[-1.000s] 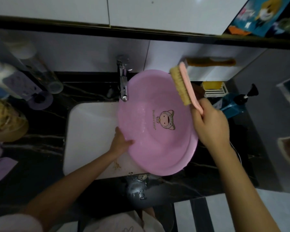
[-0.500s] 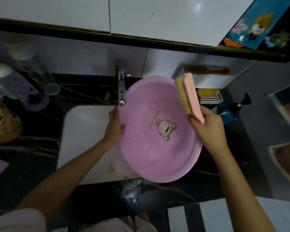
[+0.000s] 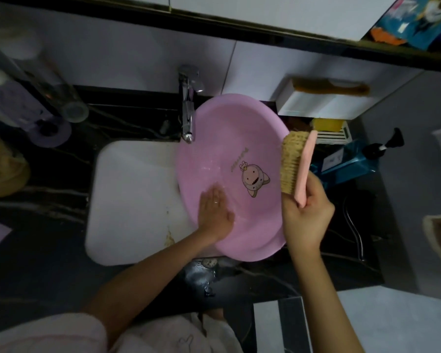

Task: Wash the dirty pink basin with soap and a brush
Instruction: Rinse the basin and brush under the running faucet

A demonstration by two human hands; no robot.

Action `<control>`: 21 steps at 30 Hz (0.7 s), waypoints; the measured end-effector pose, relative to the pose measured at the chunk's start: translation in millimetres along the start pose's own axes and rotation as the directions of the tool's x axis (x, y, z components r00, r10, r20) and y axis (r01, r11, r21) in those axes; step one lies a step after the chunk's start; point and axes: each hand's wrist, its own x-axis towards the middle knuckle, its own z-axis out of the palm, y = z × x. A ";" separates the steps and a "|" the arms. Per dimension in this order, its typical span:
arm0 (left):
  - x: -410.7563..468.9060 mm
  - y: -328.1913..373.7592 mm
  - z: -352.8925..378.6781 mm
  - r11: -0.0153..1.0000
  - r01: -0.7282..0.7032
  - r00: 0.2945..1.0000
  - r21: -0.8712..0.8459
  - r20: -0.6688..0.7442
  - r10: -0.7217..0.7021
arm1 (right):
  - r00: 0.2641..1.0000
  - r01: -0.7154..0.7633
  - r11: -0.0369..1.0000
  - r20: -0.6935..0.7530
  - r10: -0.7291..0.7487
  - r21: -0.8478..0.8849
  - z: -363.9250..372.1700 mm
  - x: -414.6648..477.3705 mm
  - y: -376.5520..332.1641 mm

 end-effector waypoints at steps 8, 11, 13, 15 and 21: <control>17.1 -48.4 -10.5 0.984 -0.125 0.991 0.128 -0.032 0.130 | 0.999 -0.024 0.996 -0.030 0.021 -0.090 0.5 0.3 -1.4; 47.1 -66.8 -34.6 0.953 -0.124 0.976 0.275 -0.142 0.167 | 0.999 -0.011 0.995 -0.037 0.007 -0.098 0.5 -0.2 -1.6; 45.6 -59.3 -36.1 0.968 -0.104 0.969 0.229 -0.197 0.151 | 0.999 -0.003 0.996 -0.044 -0.001 -0.086 1.8 -2.1 -2.3; 32.7 -34.0 -27.7 0.996 -0.028 0.970 0.084 -0.238 0.048 | 0.998 -0.007 0.999 -0.062 0.004 -0.053 3.0 -2.9 -3.0; 0.4 50.5 2.1 0.882 0.246 0.969 -0.403 0.120 -0.215 | 0.994 0.002 0.999 -0.106 -0.005 -0.035 4.8 -4.0 -1.6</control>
